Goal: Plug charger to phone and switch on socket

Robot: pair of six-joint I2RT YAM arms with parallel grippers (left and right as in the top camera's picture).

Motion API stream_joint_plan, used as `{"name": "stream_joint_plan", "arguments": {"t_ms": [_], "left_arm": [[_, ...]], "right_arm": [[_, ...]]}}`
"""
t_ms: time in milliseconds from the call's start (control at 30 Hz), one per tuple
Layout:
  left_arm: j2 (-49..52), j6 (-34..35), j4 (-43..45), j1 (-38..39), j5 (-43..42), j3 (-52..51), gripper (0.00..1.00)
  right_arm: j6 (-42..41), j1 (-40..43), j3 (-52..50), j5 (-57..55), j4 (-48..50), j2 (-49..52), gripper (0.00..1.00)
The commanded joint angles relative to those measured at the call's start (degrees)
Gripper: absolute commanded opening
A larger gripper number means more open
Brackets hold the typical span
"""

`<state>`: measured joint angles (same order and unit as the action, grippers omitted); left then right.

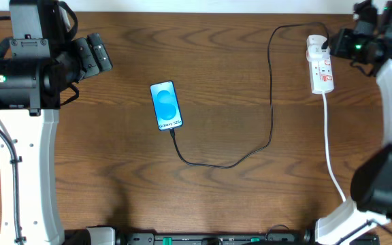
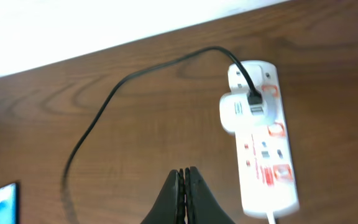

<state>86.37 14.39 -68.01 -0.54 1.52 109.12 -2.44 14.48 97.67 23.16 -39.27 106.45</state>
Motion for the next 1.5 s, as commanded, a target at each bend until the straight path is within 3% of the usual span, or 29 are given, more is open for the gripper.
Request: {"name": "stream_joint_plan", "arguments": {"t_ms": [0,500,567,633,667,700,733,1100,1467], "left_arm": [[-0.3,-0.1,-0.1,-0.1,0.5,0.9,0.97],[-0.3,-0.1,-0.1,-0.1,0.5,0.9,0.97],[-0.3,-0.1,-0.2,-0.1,0.5,0.9,0.96],[-0.3,-0.1,-0.2,-0.1,0.5,0.9,0.97],[-0.3,-0.1,-0.2,-0.1,0.5,0.9,0.97],[-0.3,-0.1,-0.2,-0.1,0.5,0.9,0.97],[-0.3,-0.1,-0.2,-0.1,0.5,0.9,0.97],[-0.3,-0.1,-0.2,-0.1,0.5,0.9,0.97],[-0.3,-0.1,-0.1,-0.1,0.5,0.9,0.97]], "right_arm": [[1.4,1.4,0.1,-2.2,-5.1,-6.1,0.03],[3.4,2.6,0.1,-3.6,-25.3,-25.2,0.17],[3.4,2.6,0.1,-3.6,-26.2,-27.6,0.27],[3.3,2.6,0.1,-3.6,-26.7,-30.2,0.48],[3.3,2.6,0.1,-3.6,-27.0,-31.4,0.77],[2.9,2.6,0.1,-3.5,-27.2,-32.7,0.91],[2.3,2.6,0.1,-3.5,-27.6,-34.1,0.99],[2.3,2.6,0.1,-3.6,-36.3,-45.0,0.99],[2.4,2.6,0.1,-4.7,-37.7,-48.2,0.99]]}}
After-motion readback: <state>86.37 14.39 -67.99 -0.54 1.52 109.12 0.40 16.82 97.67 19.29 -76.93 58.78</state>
